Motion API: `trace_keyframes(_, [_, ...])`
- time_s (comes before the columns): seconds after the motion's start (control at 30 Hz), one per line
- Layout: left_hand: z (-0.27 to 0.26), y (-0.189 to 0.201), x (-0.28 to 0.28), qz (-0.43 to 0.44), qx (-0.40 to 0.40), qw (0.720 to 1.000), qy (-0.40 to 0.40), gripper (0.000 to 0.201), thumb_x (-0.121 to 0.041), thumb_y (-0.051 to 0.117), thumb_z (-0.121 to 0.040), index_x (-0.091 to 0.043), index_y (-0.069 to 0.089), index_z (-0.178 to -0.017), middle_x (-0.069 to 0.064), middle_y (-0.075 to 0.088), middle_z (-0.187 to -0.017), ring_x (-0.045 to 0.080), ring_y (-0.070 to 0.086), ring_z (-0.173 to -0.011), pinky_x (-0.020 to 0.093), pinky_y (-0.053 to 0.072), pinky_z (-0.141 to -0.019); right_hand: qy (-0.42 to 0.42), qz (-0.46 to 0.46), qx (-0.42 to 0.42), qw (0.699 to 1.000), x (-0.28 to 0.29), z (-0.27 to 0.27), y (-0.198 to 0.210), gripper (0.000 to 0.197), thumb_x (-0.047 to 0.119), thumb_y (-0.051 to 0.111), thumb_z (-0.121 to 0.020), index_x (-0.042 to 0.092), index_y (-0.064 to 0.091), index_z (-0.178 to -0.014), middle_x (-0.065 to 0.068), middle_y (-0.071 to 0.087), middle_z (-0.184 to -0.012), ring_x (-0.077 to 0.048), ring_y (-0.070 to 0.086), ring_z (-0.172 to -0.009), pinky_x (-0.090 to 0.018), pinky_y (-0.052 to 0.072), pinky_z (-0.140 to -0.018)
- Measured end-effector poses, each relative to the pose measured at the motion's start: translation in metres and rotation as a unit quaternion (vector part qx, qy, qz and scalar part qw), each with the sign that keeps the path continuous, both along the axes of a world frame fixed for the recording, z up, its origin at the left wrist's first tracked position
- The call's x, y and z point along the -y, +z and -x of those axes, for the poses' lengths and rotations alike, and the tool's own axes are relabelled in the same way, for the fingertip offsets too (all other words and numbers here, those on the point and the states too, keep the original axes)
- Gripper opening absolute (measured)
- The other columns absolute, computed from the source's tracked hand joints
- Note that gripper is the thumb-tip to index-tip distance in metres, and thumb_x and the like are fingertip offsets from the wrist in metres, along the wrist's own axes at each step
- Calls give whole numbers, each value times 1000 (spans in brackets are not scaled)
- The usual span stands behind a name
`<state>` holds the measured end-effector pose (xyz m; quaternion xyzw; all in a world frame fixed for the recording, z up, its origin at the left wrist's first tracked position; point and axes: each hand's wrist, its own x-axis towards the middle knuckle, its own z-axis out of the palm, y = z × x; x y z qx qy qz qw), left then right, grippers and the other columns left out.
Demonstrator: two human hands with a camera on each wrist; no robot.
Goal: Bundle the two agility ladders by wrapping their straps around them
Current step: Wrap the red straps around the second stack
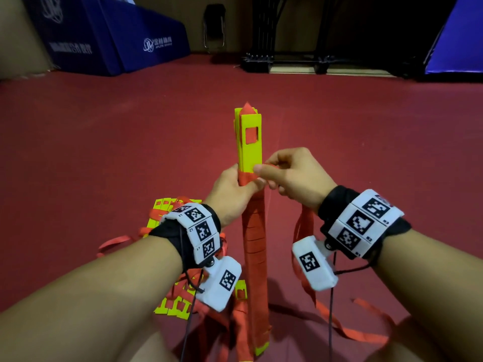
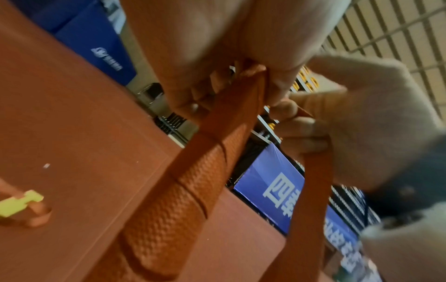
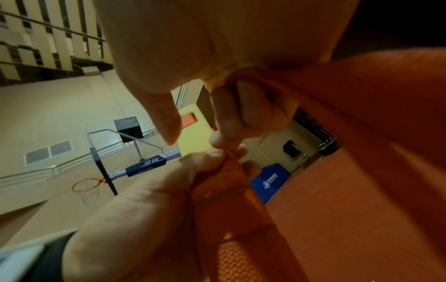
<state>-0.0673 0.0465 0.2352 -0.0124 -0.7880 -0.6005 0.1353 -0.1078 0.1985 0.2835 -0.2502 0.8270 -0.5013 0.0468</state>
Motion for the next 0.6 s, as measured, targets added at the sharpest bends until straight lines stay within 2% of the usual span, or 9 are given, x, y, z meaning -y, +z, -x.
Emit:
trace_keyframes(0.03, [-1,1,-2,9,-1,1000,4,13,-40,68,-75,-44,71,-87,-16,75,-87,10,67,-87,38,54,-88,-8,-28,-29,999,1,0,-2,47,57,75,-77,11,66,-76,1,56,-58,-12,45,-49,-27,35,-50])
trace_keyframes(0.07, [-2,2,-5,19,-1,1000,6,16,-38,66,-75,-51,69,-85,-21,72,-82,6,65,-83,35,53,-85,-27,-57,-62,996,2,-1,-3,56,65,74,-74,9,67,-78,1,52,-58,-13,44,-51,-29,34,-51])
trace_keyframes(0.13, [-3,3,-10,32,5,999,1,23,-40,65,-72,-58,65,-86,-19,71,-84,7,63,-85,38,54,-88,-55,-85,-104,989,2,1,-2,63,68,72,-73,7,69,-82,-5,57,-61,-20,49,-55,-35,40,-53])
trace_keyframes(0.2, [-2,2,-10,18,7,1000,-21,27,-41,66,-70,-51,64,-94,-14,71,-91,12,64,-90,43,52,-94,-51,-94,-126,986,0,3,-1,55,63,70,-79,9,71,-87,-9,59,-64,-25,50,-59,-39,42,-57])
trace_keyframes(0.3, [-2,4,-8,0,21,998,-52,43,-45,61,-62,-38,63,-105,-3,69,-95,20,61,-93,53,47,-98,-44,-118,-147,981,0,3,-1,40,52,66,-89,13,72,-87,0,44,-57,-17,40,-54,-35,31,-55])
trace_keyframes(0.37, [-1,4,-5,3,12,998,-61,46,-46,62,-62,-36,65,-107,-2,68,-97,17,60,-92,54,47,-98,-48,-119,-144,981,0,4,-2,41,52,66,-90,13,72,-84,-6,50,-58,-18,41,-54,-35,31,-55])
trace_keyframes(0.43, [-2,1,0,15,-7,997,-71,40,-47,65,-72,-37,65,-110,0,71,-105,19,65,-100,53,48,-101,-53,-107,-134,984,0,5,-1,43,54,66,-89,12,72,-81,-11,56,-61,-17,41,-54,-34,33,-55])
trace_keyframes(0.5, [-2,-1,4,29,-13,997,-73,30,-43,67,-82,-37,65,-111,-3,74,-110,21,68,-108,48,51,-101,-59,-100,-121,986,0,7,0,48,58,67,-86,12,72,-77,-12,62,-63,-19,46,-54,-34,38,-56])
trace_keyframes(0.6, [-2,-1,7,35,-11,997,-73,20,-27,69,-89,-31,63,-108,-18,73,-93,3,67,-90,22,51,-79,-63,-98,-113,987,-2,8,0,54,62,68,-83,9,71,-73,-14,69,-71,-26,58,-65,-39,46,-63])
